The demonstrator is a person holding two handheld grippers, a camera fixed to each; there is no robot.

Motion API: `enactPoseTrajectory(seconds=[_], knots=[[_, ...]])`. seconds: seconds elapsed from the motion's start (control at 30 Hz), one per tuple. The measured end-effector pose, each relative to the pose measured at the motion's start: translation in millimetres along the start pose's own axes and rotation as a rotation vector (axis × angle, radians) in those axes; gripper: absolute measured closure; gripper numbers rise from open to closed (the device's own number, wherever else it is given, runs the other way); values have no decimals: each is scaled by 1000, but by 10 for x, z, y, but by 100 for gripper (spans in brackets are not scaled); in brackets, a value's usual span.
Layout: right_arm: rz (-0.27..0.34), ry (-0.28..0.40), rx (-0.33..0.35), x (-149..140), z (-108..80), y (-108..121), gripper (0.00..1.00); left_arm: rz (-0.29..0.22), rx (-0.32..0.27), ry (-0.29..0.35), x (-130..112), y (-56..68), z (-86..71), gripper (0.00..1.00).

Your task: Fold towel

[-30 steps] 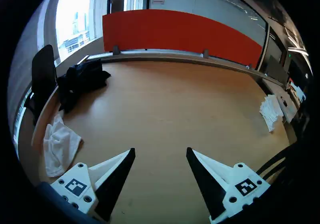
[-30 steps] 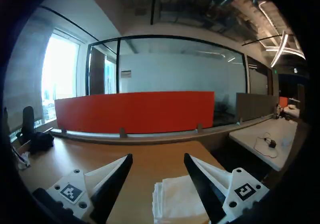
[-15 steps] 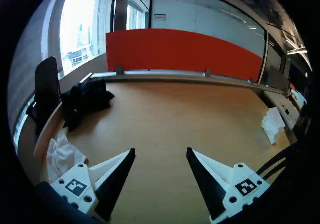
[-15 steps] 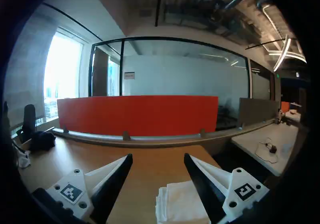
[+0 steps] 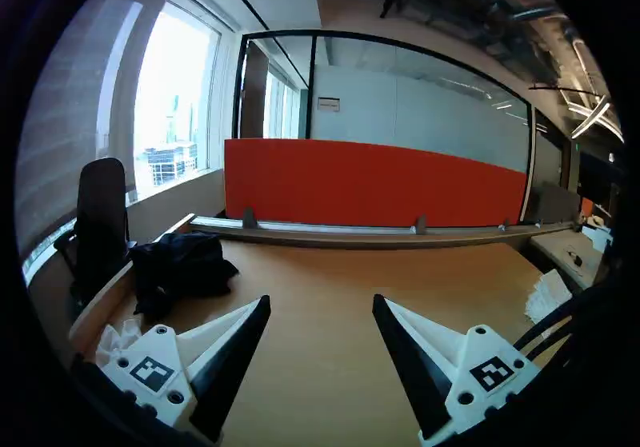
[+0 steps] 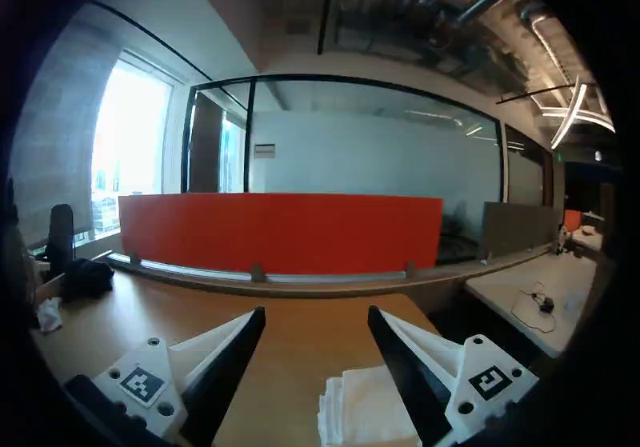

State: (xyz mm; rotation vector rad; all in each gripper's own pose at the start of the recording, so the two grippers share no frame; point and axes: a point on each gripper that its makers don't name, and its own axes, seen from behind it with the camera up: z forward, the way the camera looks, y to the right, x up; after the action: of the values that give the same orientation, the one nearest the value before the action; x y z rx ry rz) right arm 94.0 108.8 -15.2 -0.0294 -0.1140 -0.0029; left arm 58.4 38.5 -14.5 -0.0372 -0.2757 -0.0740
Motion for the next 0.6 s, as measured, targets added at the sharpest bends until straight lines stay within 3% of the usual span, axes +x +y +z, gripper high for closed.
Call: enactPoseTrajectory(seconds=[0.6], knots=[[-6,20,86,163,57,-832,1,-16,12,101,318,-117,61,5]])
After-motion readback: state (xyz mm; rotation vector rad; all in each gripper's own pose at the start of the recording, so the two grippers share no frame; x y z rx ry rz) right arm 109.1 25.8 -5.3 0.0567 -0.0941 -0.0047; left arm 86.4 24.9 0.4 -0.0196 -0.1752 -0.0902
